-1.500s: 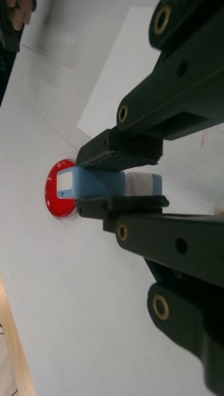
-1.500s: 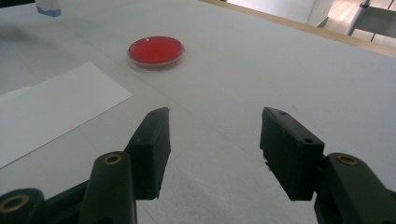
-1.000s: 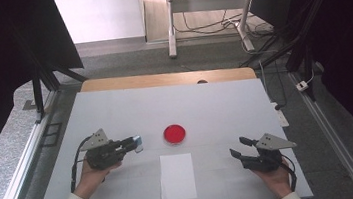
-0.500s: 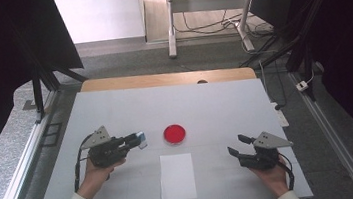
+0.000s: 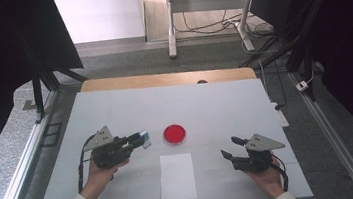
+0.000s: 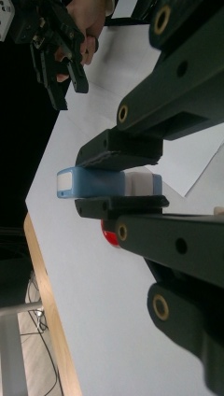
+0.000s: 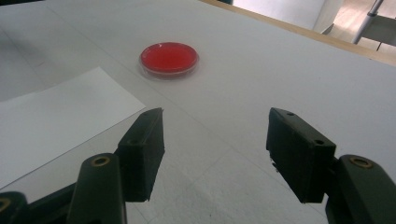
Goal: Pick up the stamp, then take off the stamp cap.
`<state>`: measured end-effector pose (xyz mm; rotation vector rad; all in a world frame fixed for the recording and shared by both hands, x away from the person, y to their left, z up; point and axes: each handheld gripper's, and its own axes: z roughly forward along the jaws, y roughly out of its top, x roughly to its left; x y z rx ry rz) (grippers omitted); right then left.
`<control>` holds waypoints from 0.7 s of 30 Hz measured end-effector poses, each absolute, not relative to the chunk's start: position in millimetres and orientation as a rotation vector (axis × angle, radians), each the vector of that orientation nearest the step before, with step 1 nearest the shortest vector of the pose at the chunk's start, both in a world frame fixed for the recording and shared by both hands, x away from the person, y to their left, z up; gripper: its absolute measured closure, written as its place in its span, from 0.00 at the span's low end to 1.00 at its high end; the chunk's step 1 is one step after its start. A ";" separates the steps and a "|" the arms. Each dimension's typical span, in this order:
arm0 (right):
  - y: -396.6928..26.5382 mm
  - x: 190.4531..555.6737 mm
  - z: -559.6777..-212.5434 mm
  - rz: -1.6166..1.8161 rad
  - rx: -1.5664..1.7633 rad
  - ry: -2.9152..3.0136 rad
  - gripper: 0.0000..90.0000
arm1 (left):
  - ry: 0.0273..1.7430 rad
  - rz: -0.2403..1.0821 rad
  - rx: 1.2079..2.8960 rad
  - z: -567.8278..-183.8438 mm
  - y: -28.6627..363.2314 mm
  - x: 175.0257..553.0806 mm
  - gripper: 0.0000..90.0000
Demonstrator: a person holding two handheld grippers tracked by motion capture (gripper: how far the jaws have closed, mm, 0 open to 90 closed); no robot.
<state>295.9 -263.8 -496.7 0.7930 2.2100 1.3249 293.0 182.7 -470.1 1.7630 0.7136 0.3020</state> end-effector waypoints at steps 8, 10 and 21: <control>-262.8 297.1 -497.8 1.322 0.793 2.217 0.41 | 0.713 0.291 1.764 -470.9 177.8 294.8 0.84; -262.4 296.8 -497.9 1.324 0.793 2.220 0.41 | 0.712 0.287 1.760 -470.7 176.5 294.9 0.84; -254.9 296.1 -499.5 1.338 0.782 2.224 0.40 | 0.695 0.281 1.758 -468.6 165.4 296.4 0.84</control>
